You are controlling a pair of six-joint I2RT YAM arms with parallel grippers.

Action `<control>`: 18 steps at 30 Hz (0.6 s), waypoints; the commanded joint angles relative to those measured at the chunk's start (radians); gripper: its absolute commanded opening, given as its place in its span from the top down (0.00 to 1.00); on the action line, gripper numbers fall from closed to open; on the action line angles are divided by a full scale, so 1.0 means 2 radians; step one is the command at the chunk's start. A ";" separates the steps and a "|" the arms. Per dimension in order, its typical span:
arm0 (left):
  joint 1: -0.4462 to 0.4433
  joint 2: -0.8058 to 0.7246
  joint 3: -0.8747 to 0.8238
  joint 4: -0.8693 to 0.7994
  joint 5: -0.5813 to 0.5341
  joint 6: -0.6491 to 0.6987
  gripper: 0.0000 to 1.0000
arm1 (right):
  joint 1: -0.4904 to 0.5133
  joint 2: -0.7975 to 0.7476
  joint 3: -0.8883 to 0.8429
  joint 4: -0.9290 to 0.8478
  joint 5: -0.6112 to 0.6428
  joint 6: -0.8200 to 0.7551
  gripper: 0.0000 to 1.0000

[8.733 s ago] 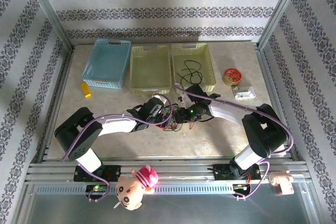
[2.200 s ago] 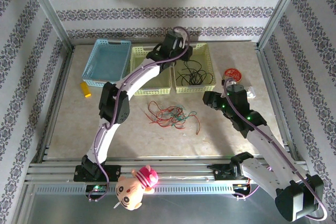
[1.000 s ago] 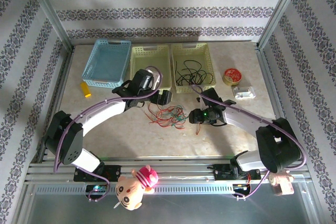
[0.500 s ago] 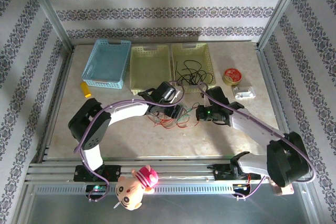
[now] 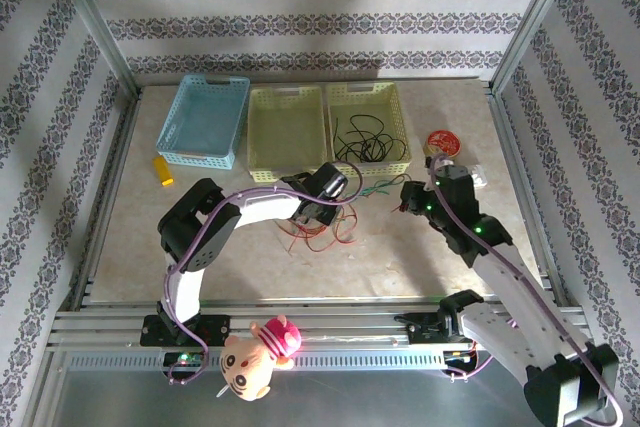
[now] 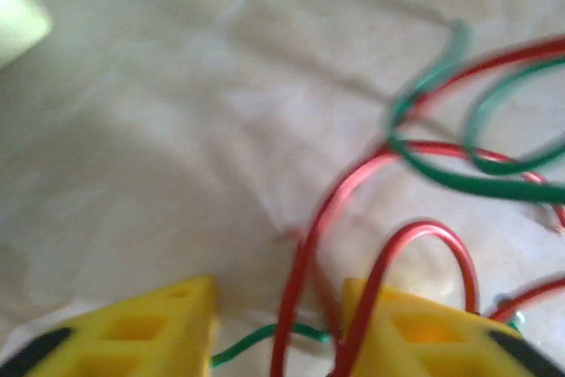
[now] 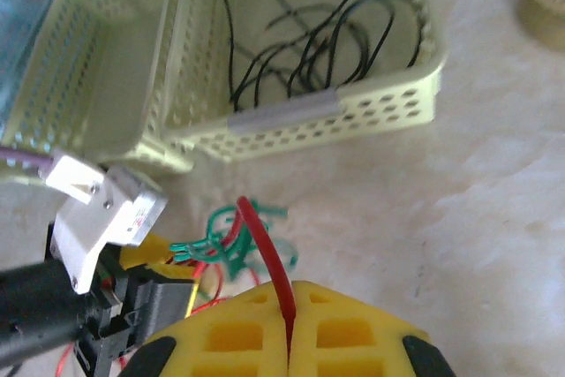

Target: Untangle the cables

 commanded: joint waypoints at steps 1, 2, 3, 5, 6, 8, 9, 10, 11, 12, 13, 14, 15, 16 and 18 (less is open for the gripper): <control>-0.004 0.024 -0.027 -0.027 0.019 0.004 0.86 | -0.011 -0.022 0.022 0.005 0.046 0.010 0.98; -0.004 0.024 -0.031 -0.025 0.022 0.005 0.96 | -0.013 -0.027 0.027 0.000 0.059 0.007 0.98; -0.004 0.024 -0.034 -0.024 0.025 0.005 1.00 | -0.016 -0.032 0.032 -0.004 0.074 0.005 0.98; -0.004 0.024 -0.043 -0.020 0.030 0.004 1.00 | -0.023 -0.042 0.038 -0.007 0.095 0.003 0.98; -0.004 0.024 -0.048 -0.018 0.030 0.003 1.00 | -0.029 -0.047 0.041 -0.007 0.102 0.000 0.97; -0.004 0.022 -0.057 -0.017 0.025 0.001 1.00 | -0.037 -0.053 0.045 -0.011 0.118 -0.003 0.98; -0.004 0.020 -0.061 -0.017 0.024 0.001 1.00 | -0.040 -0.057 0.049 -0.016 0.131 -0.004 0.98; -0.004 0.018 -0.066 -0.017 0.022 0.001 1.00 | -0.044 -0.061 0.052 -0.021 0.148 -0.004 0.98; -0.004 0.015 -0.070 -0.017 0.021 0.002 1.00 | -0.046 -0.065 0.054 -0.022 0.160 -0.005 0.98; -0.004 0.012 -0.074 -0.018 0.020 0.003 1.00 | -0.050 -0.071 0.056 -0.023 0.176 -0.008 0.98; -0.004 0.008 -0.078 -0.019 0.020 0.003 1.00 | -0.052 -0.076 0.058 -0.024 0.193 -0.011 0.99; -0.004 0.004 -0.081 -0.020 0.020 0.004 1.00 | -0.054 -0.080 0.060 -0.025 0.207 -0.014 1.00; -0.004 -0.002 -0.086 -0.019 0.020 0.005 1.00 | -0.058 -0.084 0.064 -0.026 0.219 -0.016 1.00; -0.004 -0.008 -0.090 -0.018 0.020 0.007 0.98 | -0.062 -0.087 0.067 -0.024 0.224 -0.019 1.00; -0.004 -0.021 -0.099 -0.014 0.021 0.013 0.84 | -0.071 -0.088 0.078 -0.023 0.219 -0.029 1.00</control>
